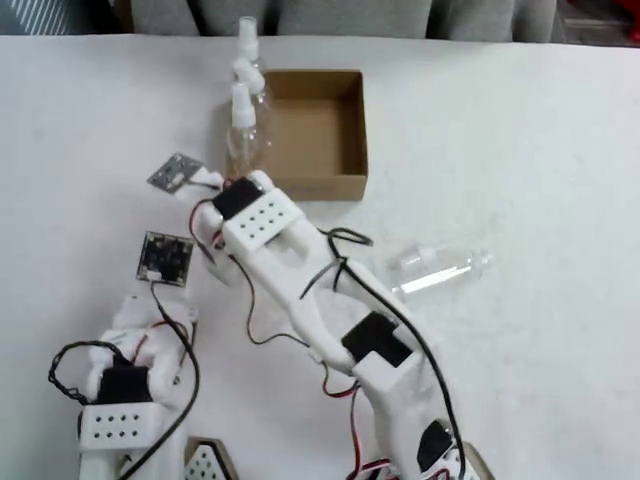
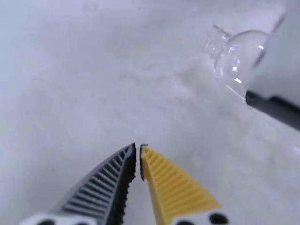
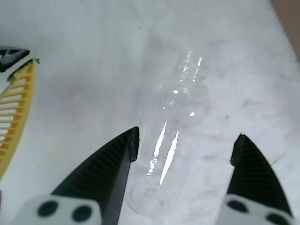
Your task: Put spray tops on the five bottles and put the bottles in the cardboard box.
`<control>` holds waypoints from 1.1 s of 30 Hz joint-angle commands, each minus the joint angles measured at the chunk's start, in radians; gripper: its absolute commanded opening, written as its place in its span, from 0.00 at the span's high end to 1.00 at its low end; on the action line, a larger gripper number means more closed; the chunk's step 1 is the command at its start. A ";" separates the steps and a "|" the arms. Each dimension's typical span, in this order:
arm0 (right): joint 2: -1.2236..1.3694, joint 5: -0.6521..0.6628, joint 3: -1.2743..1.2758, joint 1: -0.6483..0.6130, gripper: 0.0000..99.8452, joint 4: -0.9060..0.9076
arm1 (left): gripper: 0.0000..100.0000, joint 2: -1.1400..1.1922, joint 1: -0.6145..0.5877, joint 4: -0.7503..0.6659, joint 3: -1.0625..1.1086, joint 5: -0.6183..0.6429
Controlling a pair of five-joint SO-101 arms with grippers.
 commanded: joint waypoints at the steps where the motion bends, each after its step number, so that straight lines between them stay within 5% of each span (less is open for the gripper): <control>1: -0.012 -0.009 -0.035 -0.005 0.71 -0.031 | 0.98 -0.022 -0.008 -0.025 -0.011 0.002; 33: 0.022 -0.025 0.078 -0.028 0.71 -0.179 | 0.98 -0.022 -0.001 -0.025 -0.012 0.002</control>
